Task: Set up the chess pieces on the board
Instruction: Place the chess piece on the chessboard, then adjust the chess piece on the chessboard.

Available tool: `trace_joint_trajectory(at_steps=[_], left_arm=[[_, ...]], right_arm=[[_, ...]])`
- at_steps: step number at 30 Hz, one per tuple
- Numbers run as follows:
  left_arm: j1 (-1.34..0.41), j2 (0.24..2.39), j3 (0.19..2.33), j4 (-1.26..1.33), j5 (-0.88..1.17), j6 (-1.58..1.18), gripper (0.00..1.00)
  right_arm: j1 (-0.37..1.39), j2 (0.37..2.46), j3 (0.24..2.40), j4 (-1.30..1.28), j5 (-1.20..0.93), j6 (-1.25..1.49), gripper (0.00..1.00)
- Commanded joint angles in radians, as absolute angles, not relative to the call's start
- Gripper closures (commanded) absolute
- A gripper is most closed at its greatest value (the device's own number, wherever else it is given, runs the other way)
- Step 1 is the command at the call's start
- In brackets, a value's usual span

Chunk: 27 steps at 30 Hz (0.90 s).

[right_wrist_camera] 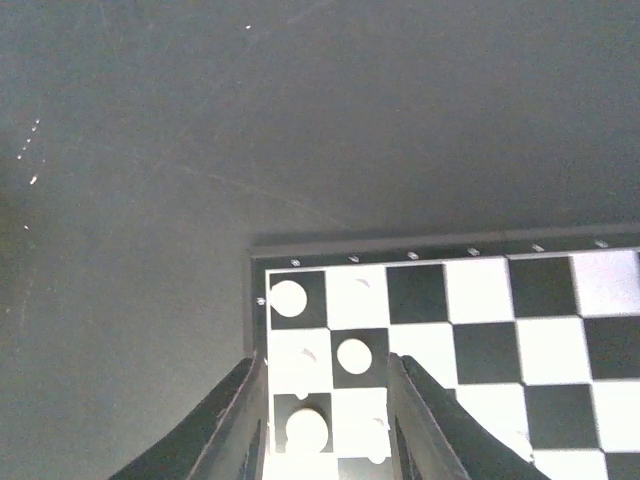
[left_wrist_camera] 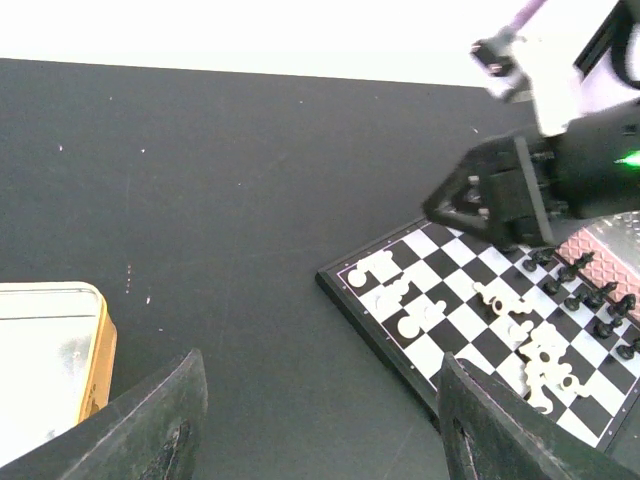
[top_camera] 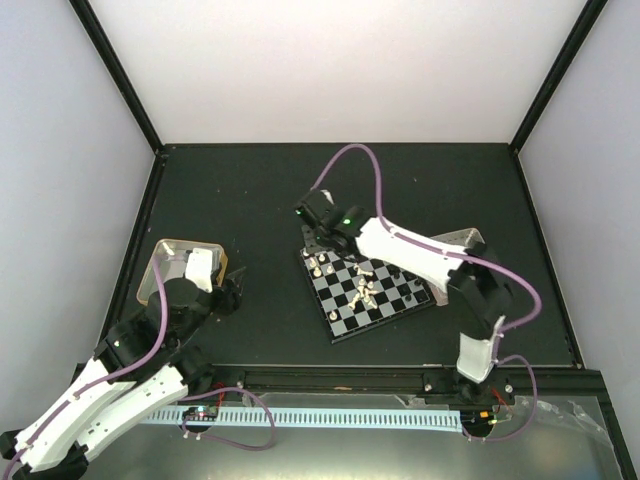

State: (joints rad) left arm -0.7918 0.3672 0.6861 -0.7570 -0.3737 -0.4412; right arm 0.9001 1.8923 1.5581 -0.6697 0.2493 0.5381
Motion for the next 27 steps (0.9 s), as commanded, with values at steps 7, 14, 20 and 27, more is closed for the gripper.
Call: trace_joint_trajectory(at_steps=[7,14,20,27], left_arm=[[-0.788,0.384,0.689,-0.762,-0.371,-0.44,0.35],[-0.787,0.399,0.688,-0.759,-0.362,-0.437,0.34],[-0.787,0.403,0.689,-0.761,-0.363,-0.436,0.34],[-0.787,0.405,0.687,-0.76,-0.364,-0.437,0.34]], right_arm=[[0.837,1.627,1.172,-0.596,0.282,0.631,0.58],[0.832,1.669,1.137,-0.575,0.231,0.615,0.55],[0.837,1.76,1.197,-0.553,0.116,0.568,0.64],[0.848,1.83,1.232,-0.54,0.05,0.543,0.78]])
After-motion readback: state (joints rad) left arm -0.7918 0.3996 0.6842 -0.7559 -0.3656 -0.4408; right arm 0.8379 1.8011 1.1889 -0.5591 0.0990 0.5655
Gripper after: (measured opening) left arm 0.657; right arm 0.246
